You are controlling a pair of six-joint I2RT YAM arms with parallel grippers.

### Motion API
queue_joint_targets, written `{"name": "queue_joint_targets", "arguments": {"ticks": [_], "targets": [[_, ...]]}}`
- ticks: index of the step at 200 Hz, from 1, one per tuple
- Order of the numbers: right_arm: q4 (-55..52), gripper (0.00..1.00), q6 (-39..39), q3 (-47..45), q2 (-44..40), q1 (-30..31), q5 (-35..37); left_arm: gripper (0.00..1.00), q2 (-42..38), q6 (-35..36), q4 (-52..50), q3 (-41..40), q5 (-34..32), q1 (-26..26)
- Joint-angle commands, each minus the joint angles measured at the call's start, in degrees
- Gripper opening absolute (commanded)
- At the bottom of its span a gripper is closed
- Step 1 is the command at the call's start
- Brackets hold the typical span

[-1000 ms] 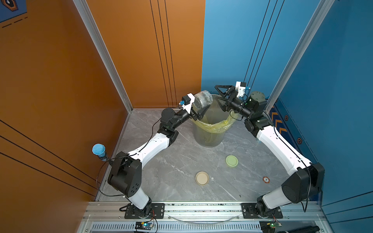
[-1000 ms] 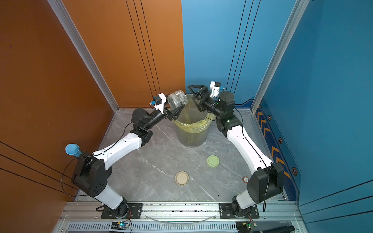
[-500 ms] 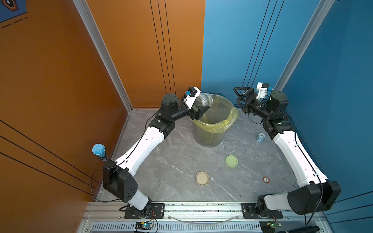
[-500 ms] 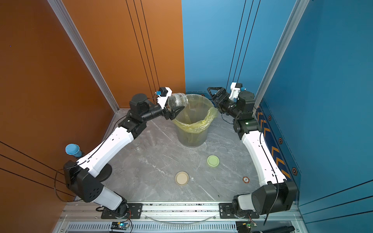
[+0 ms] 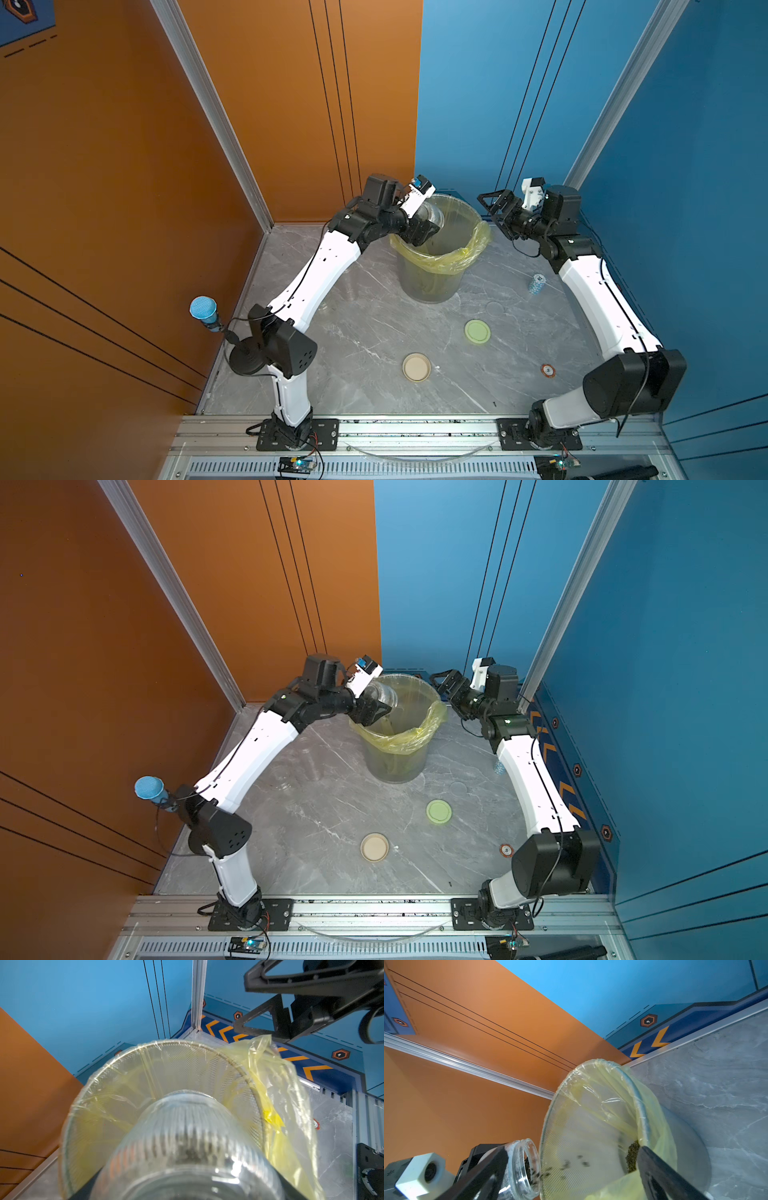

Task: Empty moldy tea leaves from jars
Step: Pour the moldy tea leaves from the jar into the trash bin.

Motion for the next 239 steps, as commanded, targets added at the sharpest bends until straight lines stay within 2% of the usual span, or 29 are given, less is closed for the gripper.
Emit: {"name": "queue_joint_targets", "arguments": {"ticks": [1,25,88,115,156,174,213,239], "targets": [[-2.8,1.00,-3.3,2.0,1.3,0.0,-1.1,0.50,5.3,0.7,-12.2,10.1,-6.2,-2.3],[-2.9,1.00,-3.7,1.9,1.6,0.0,-1.2,0.50,10.5,1.6,-18.5,19.4,-10.0,-3.3],[-2.3,1.00,-3.7,0.1,-0.2,-1.5,-0.6,0.50,9.0,0.5,-20.4,21.3,-12.0,-2.9],[-5.6,1.00,-5.9,1.4,-0.2,-2.1,1.1,0.49,8.7,0.5,-20.7,22.4,-12.8,-3.5],[-19.3,0.85,-16.7,7.8,3.4,0.8,9.4,0.48,13.2,0.8,-23.1,23.6,-14.1,-4.0],[-24.9,0.83,-20.9,11.2,5.8,3.8,13.1,0.48,12.7,1.3,-23.5,24.4,-15.0,-4.7],[-33.2,0.77,-25.2,19.2,12.3,8.6,19.1,0.48,11.5,1.6,-23.7,23.8,-16.2,-3.8],[-36.0,0.72,-27.3,21.4,15.4,10.0,22.6,0.48,11.5,2.0,-25.2,23.4,-16.9,-3.9]]}}
